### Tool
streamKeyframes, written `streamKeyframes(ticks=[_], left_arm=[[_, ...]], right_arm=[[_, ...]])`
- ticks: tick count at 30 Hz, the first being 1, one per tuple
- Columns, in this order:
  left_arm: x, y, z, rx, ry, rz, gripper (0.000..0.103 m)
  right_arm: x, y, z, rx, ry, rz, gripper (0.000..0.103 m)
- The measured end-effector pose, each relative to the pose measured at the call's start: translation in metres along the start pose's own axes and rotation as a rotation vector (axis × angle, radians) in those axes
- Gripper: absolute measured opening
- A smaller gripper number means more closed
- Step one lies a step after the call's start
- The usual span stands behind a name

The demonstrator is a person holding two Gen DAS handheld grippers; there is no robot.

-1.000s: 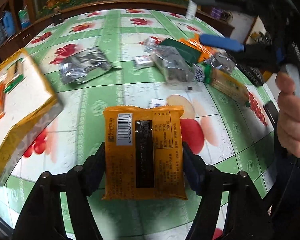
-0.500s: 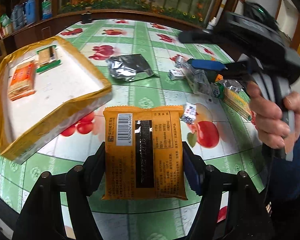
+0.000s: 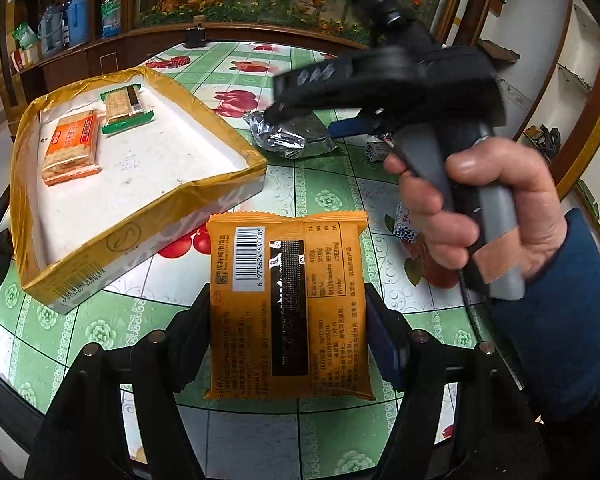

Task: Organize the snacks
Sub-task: 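Grasp the silver foil bag with the right tool and lift it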

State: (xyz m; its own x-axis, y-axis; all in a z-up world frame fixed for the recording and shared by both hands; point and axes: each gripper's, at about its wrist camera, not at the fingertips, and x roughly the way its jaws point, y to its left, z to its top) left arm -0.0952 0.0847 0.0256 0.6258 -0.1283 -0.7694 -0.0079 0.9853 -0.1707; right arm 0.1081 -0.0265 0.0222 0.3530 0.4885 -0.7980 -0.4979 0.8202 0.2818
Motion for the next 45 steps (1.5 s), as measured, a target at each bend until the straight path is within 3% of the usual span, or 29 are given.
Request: streamKeyframes(ticks=[5, 8, 10, 21, 29, 36, 45], left_arm=[[0.006, -0.003, -0.001, 0.0, 0.011, -0.005, 0.069], [0.008, -0.003, -0.001, 0.001, 0.012, -0.008, 0.069], [0.01, -0.003, 0.0, -0.001, 0.015, -0.01, 0.069], [0.012, -0.006, 0.001, 0.002, 0.012, -0.007, 0.069], [-0.008, -0.002, 0.002, -0.007, -0.027, -0.004, 0.069], [-0.051, 0.018, -0.003, -0.048, -0.094, 0.022, 0.069], [-0.093, 0.053, -0.022, -0.125, -0.156, 0.094, 0.069]], right_arm=[[0.014, 0.005, -0.005, -0.063, 0.016, -0.062, 0.079], [0.013, 0.005, -0.009, -0.088, -0.011, -0.076, 0.074], [0.011, 0.003, -0.01, -0.08, -0.015, -0.07, 0.064], [-0.015, -0.007, -0.009, -0.017, -0.074, 0.005, 0.063], [-0.029, 0.0, -0.008, -0.017, -0.113, 0.06, 0.062], [-0.038, 0.052, -0.012, -0.132, -0.132, 0.16, 0.062], [0.001, 0.127, -0.021, -0.257, -0.054, 0.149, 0.061]])
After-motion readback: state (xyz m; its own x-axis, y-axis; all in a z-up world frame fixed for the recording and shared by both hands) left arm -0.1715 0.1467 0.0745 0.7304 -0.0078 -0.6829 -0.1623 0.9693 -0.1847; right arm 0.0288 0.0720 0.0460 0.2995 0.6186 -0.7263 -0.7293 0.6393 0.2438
